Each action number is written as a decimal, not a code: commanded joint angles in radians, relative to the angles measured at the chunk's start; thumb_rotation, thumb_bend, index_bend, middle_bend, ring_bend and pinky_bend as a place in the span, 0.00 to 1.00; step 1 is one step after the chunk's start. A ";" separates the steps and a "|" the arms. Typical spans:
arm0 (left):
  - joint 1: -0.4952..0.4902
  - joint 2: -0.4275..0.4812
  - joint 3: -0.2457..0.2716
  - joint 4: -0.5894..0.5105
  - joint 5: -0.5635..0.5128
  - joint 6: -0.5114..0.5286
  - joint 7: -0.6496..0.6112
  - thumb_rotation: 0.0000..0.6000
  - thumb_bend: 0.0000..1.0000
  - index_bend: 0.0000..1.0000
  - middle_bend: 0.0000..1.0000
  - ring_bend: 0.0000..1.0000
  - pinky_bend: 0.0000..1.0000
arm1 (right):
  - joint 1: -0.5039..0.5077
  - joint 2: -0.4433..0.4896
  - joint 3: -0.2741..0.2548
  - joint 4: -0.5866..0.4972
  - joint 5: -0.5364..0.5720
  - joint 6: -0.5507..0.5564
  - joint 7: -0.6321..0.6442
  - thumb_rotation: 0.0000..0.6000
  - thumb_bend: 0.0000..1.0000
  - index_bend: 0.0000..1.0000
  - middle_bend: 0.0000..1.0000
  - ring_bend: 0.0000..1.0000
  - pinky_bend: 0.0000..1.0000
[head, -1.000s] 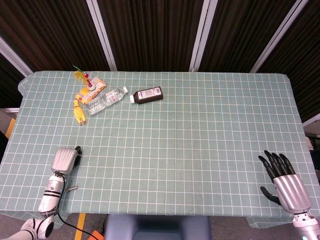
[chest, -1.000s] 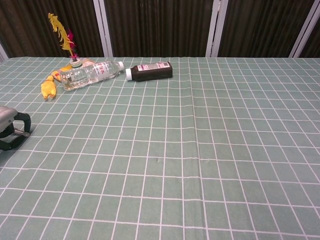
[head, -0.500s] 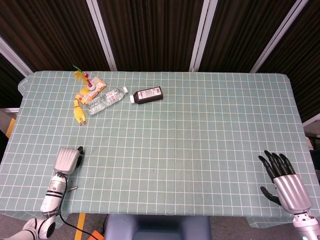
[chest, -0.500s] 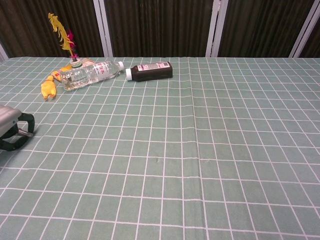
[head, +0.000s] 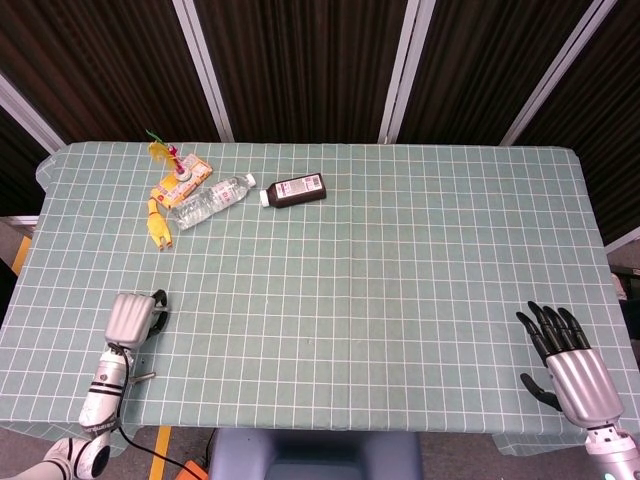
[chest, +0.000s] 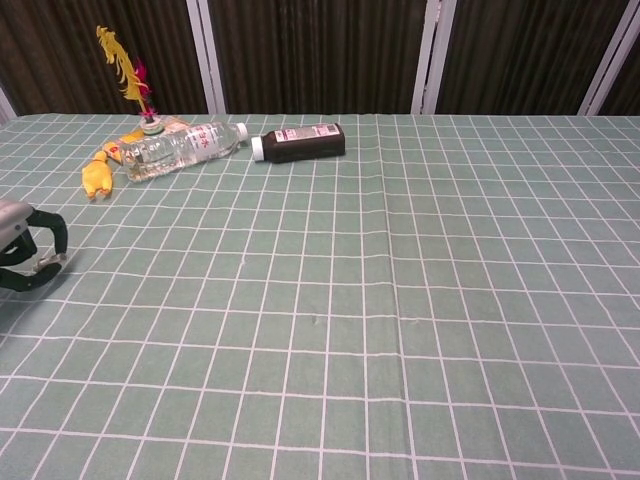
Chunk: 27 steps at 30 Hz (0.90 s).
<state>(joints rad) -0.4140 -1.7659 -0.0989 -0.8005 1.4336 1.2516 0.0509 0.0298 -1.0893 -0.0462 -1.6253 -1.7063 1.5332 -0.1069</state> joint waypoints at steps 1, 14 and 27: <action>0.005 0.027 -0.018 -0.043 -0.025 -0.017 -0.051 1.00 0.41 0.60 1.00 1.00 1.00 | 0.000 0.000 0.000 0.000 0.001 0.000 0.001 1.00 0.34 0.00 0.00 0.00 0.00; 0.020 0.084 -0.028 -0.106 -0.072 -0.066 -0.082 1.00 0.41 0.59 1.00 1.00 1.00 | -0.001 -0.003 0.001 0.000 0.003 -0.001 -0.007 1.00 0.34 0.00 0.00 0.00 0.00; 0.022 0.103 -0.029 -0.113 -0.087 -0.088 -0.095 1.00 0.41 0.55 1.00 1.00 1.00 | 0.000 -0.004 0.001 -0.001 0.004 -0.003 -0.011 1.00 0.34 0.00 0.00 0.00 0.00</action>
<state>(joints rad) -0.3916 -1.6639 -0.1285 -0.9130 1.3476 1.1651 -0.0442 0.0294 -1.0930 -0.0449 -1.6260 -1.7024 1.5301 -0.1178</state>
